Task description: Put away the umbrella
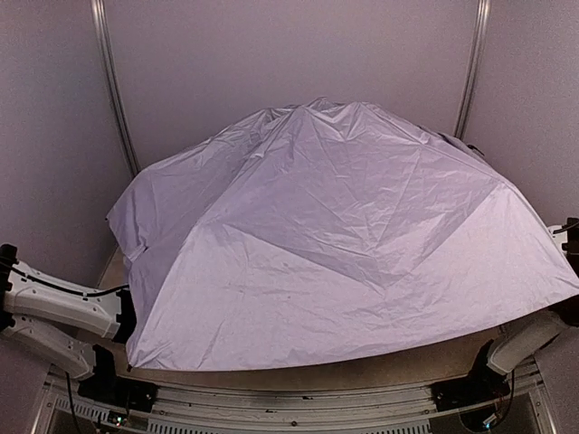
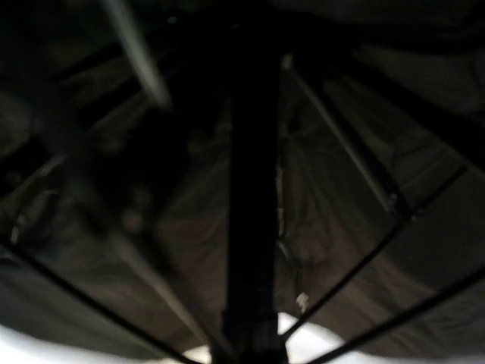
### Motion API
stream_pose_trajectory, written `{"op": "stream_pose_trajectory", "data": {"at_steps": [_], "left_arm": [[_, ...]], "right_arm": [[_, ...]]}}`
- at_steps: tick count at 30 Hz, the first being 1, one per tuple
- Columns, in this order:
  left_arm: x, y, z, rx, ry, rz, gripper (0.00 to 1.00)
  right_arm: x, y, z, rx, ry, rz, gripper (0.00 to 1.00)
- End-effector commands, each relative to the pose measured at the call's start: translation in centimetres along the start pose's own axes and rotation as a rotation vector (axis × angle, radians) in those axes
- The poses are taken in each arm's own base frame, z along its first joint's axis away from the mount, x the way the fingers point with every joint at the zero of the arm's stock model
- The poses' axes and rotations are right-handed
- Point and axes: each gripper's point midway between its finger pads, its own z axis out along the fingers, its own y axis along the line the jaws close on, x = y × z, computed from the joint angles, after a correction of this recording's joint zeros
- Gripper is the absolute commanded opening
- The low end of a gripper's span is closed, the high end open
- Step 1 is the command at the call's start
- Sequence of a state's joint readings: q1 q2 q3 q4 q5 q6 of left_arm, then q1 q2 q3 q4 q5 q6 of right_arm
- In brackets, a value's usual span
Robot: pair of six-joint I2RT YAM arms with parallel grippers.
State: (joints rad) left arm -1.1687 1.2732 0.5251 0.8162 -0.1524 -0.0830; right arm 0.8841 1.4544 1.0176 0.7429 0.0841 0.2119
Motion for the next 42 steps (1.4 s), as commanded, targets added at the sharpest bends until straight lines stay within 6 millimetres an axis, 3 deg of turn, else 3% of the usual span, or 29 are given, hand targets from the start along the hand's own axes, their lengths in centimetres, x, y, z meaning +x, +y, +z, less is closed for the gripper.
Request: {"op": "stream_pose_trajectory", "data": {"at_steps": [1,3,6,11,15,20,22,25,29,31,33,35,36,40,42], "left_arm": [[1.7,1.8,-2.9,-0.081,0.032,0.039,0.33],[1.9,3.4,-4.2,-0.156,0.027,0.028,0.35],[1.8,7.4,-6.2,-0.307,0.007,-0.032,0.43],[2.5,17.3,-11.0,-0.69,0.008,-0.184,0.59],[-0.9,24.2,-17.6,-1.007,-0.14,-0.318,0.74],[-6.8,28.2,-22.8,-1.133,-0.295,-0.339,0.77],[-8.2,28.8,-22.8,-1.129,-0.281,-0.327,0.77],[-9.8,28.4,-19.9,-1.009,-0.218,-0.317,0.75],[-10.1,25.0,-13.9,-0.722,-0.144,-0.323,0.74],[-10.2,23.8,-12.6,-0.722,-0.124,-0.287,0.74],[-11.6,22.8,-12.4,-0.743,-0.132,-0.225,0.75],[-14.4,21.6,-12.6,-0.72,-0.118,-0.117,0.77],[-16.0,21.4,-13.3,-0.741,-0.11,-0.076,0.78],[-22.8,20.9,-18.9,-0.901,-0.227,0.002,0.79],[-25.2,19.9,-20.1,-0.887,-0.311,0.023,0.78]], "right_arm": [[-12.9,-2.5,-0.9,0.062,-0.313,-0.056,0.0],[-15.1,-3.4,-1.3,0.083,-0.358,-0.072,0.0],[-17.9,-4.0,-2.5,0.108,-0.414,-0.11,0.0],[-20.2,-4.5,-4.6,0.128,-0.45,-0.167,0.0],[-18.6,-2.8,-4.8,0.038,-0.362,-0.27,0.0],[-13.7,-1.0,-4.7,-0.093,-0.183,-0.385,0.0],[-11.6,-0.3,-4.9,-0.162,-0.121,-0.394,0.0],[-8.3,1.1,-4.9,-0.279,-0.052,-0.356,0.0],[-4.8,2.3,-4.2,-0.343,-0.028,-0.246,0.0],[-3.3,3.4,-3.3,-0.371,-0.031,-0.215,0.0],[-2.3,4.9,-1.8,-0.412,-0.025,-0.2,0.0],[-3.0,6.5,0.0,-0.462,-0.04,-0.191,0.0],[-4.3,7.2,0.9,-0.483,-0.07,-0.187,0.0],[-10.2,9.3,3.5,-0.522,-0.206,-0.179,0.0],[-12.8,9.9,4.3,-0.501,-0.288,-0.177,0.0]]}}
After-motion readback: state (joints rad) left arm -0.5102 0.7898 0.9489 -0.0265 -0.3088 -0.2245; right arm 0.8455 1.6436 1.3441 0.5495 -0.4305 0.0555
